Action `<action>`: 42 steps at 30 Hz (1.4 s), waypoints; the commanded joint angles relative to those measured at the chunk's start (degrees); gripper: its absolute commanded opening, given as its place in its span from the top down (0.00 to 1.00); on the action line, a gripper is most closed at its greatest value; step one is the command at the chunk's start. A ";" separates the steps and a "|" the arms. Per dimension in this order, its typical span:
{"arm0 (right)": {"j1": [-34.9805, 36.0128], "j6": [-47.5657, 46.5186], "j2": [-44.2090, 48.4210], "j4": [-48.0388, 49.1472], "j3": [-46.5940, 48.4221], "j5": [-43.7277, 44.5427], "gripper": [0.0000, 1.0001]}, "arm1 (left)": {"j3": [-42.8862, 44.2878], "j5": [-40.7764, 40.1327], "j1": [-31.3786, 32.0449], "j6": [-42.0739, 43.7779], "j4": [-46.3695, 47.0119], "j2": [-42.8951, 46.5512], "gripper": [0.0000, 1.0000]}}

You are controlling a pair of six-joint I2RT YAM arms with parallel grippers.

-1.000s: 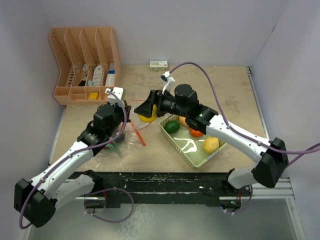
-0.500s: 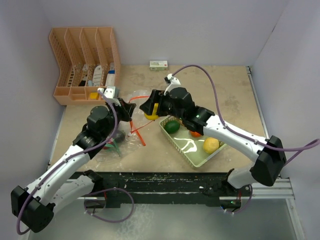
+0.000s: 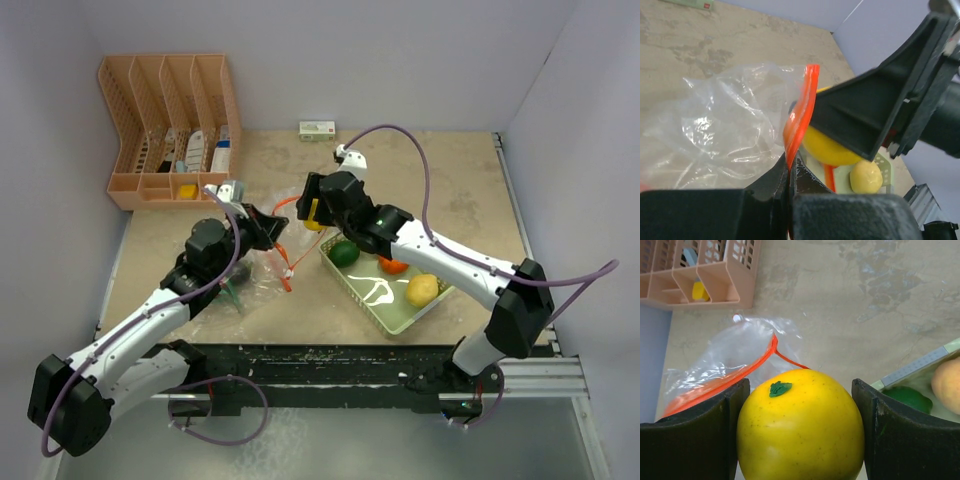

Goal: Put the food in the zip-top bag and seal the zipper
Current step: Place the fake fruit in the zipper food storage bag.

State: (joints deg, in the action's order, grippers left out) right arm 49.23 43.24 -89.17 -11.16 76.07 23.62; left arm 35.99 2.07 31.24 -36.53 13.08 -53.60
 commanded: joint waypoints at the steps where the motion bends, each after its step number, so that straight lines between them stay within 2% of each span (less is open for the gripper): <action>1: 0.43 2.21 0.18 -0.19 3.99 5.30 0.62 | -2.13 2.51 -0.13 -4.43 8.53 -0.30 1.00; 9: 0.51 7.53 -0.18 2.60 4.25 3.65 0.61 | -2.76 1.68 -0.05 -5.74 11.69 -0.81 1.00; 13: 1.19 7.84 1.41 7.01 1.20 2.54 0.62 | -4.93 1.21 -0.04 -7.58 14.72 -2.24 1.00; 19: 2.97 7.19 -4.28 0.42 7.21 8.23 0.52 | -6.10 3.56 -0.04 -10.55 19.48 -5.65 1.00; 23: 3.41 7.03 -8.06 -6.91 9.96 11.66 0.51 | -6.92 3.98 0.39 -12.40 21.65 -6.73 1.00; 28: 3.41 7.20 -10.59 -8.90 6.97 14.43 0.51 | -8.38 3.31 0.40 -13.98 23.03 -6.87 1.00; 32: 3.50 7.46 -14.17 -13.60 8.55 17.63 0.50 | -9.35 3.20 0.48 -14.15 22.61 -7.07 1.00; 34: 3.55 7.30 -15.58 -15.66 9.93 18.46 0.42 | -10.63 2.39 0.48 -14.46 23.56 -7.47 1.00; 36: 3.54 7.10 -16.25 -16.44 10.83 18.15 0.26 | -11.75 1.58 0.48 -14.45 24.92 -8.46 1.00; 38: 3.59 6.77 -16.07 -16.21 11.11 17.01 0.04 | -12.54 1.20 0.47 -14.46 26.59 -10.86 1.00; 39: 3.59 6.25 -15.78 -15.59 10.97 16.21 0.00 | -12.89 1.25 0.48 -14.57 27.74 -12.12 1.00; 42: 3.59 3.93 -14.43 -13.93 10.54 13.94 0.00 | -13.86 1.74 0.48 -14.95 31.50 -15.78 1.00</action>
State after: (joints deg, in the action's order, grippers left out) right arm 52.14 49.54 -106.65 -24.62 84.62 38.54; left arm 23.00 4.51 31.66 -50.57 34.59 -65.98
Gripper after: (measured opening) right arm 0.991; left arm 0.004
